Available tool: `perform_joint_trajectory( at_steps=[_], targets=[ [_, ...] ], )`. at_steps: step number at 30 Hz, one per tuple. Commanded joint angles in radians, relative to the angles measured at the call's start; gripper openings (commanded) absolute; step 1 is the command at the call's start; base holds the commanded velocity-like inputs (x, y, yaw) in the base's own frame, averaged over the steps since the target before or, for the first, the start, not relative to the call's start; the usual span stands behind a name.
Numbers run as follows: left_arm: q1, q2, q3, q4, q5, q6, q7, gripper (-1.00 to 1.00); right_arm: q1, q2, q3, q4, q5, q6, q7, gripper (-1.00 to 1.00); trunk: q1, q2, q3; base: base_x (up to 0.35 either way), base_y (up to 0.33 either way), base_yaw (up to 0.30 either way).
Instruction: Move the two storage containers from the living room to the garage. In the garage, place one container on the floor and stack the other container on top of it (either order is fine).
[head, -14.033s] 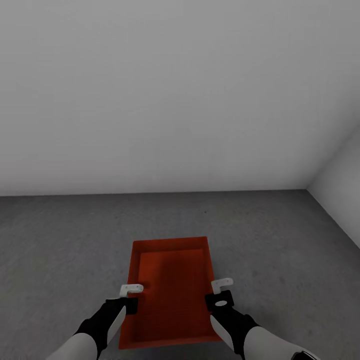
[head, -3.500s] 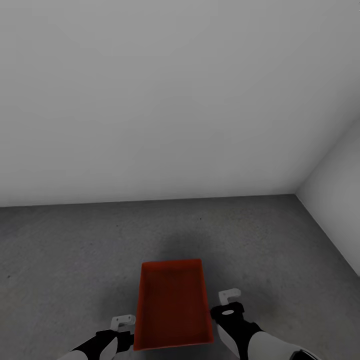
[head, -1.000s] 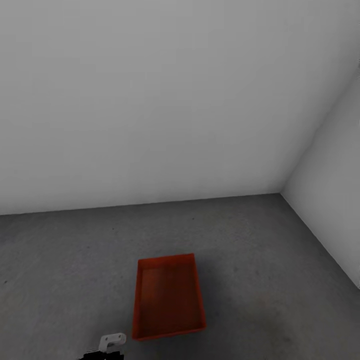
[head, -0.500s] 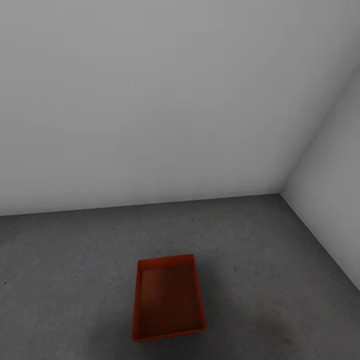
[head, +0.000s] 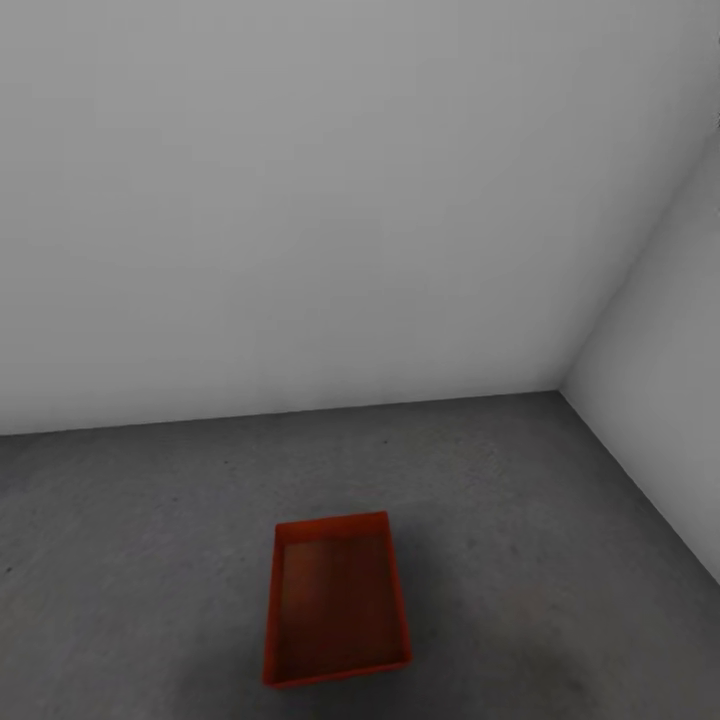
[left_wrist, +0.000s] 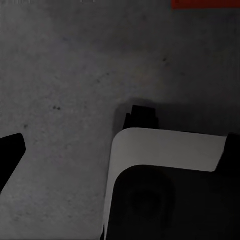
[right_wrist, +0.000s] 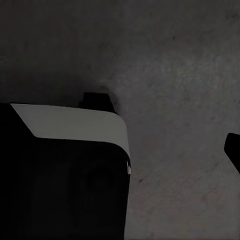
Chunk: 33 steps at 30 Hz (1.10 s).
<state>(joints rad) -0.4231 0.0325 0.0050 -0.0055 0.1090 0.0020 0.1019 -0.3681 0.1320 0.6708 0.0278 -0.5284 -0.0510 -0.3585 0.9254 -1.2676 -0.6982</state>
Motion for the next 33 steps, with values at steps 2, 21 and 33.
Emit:
perform_joint_trajectory(
  at_steps=[2, 21, 33],
  targets=[
    [0.0, 0.0, 0.0, -0.001, 0.009, 0.0, 0.001, 1.0, 0.0, 0.002, 0.008, 0.003, -0.01, -0.006, 0.0, 1.0, 0.0, 0.0, 0.002, 0.0, 0.0, 0.0],
    [0.0, 0.0, 0.0, -0.001, 0.011, 0.0, 0.001, 1.0, 0.006, 0.001, 0.007, 0.003, -0.01, -0.013, 0.0, 1.0, 0.0, 0.0, 0.032, 0.0, 0.0, 0.0],
    [0.0, 0.0, 0.0, -0.001, 0.011, 0.0, 0.001, 1.0, 0.006, 0.001, 0.008, 0.003, -0.009, -0.013, 0.001, 1.0, 0.0, 0.0, 0.051, 0.0, 0.0, 0.0]
  ],
)
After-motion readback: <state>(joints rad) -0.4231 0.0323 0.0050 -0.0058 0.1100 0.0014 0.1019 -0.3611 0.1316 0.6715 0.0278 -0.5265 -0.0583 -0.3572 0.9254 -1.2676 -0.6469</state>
